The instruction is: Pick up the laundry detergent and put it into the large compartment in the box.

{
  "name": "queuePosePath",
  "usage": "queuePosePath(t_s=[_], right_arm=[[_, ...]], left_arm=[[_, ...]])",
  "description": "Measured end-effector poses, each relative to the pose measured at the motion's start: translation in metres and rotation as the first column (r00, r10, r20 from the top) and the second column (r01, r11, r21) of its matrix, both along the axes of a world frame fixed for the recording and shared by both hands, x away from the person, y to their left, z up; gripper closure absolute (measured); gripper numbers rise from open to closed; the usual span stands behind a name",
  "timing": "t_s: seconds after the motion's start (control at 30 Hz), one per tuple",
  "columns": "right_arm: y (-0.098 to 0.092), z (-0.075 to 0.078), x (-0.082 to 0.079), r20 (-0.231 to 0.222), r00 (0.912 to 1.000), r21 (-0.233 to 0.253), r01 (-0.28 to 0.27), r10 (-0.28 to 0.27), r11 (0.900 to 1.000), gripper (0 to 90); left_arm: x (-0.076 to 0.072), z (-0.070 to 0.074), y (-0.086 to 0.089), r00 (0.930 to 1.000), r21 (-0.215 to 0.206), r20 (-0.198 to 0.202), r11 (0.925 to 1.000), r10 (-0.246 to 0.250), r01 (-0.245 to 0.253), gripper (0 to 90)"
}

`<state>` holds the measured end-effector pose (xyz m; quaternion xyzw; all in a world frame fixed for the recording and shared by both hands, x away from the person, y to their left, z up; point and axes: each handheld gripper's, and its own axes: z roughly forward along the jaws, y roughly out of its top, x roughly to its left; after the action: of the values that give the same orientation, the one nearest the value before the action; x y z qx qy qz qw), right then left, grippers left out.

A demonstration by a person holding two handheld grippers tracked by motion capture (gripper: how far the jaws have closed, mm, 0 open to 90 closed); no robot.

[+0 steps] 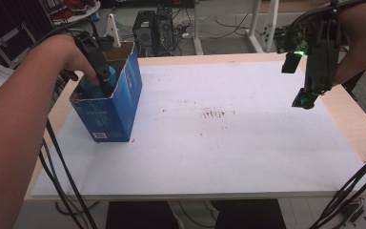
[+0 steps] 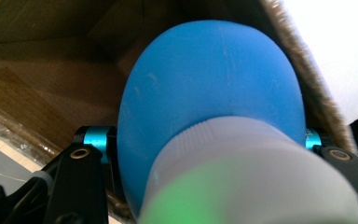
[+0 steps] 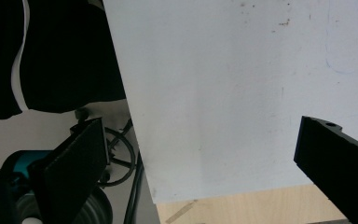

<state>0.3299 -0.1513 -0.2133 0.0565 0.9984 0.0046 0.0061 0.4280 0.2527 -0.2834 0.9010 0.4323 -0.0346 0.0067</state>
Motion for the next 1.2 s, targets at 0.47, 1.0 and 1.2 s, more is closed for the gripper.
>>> queuePosePath(t_s=[0.47,1.0,1.2], right_arm=[[0.007,-0.004,0.004,-0.008,0.9998,0.000,-0.020,0.020,1.000,1.8],[0.007,0.000,0.002,-0.003,0.9999,-0.003,-0.012,0.012,1.000,1.8],[0.008,0.001,0.001,0.004,0.9998,0.000,-0.019,0.019,1.000,1.8]], left_arm=[[-0.001,-0.014,0.004,0.9999,-0.017,-0.010,0.9998,-0.011,0.011,39.8],[-0.004,-0.001,0.003,0.9999,-0.017,0.012,0.9998,0.005,-0.005,32.9],[-0.007,0.008,0.000,0.9998,-0.009,0.017,1.0000,0.002,-0.002,31.0]])
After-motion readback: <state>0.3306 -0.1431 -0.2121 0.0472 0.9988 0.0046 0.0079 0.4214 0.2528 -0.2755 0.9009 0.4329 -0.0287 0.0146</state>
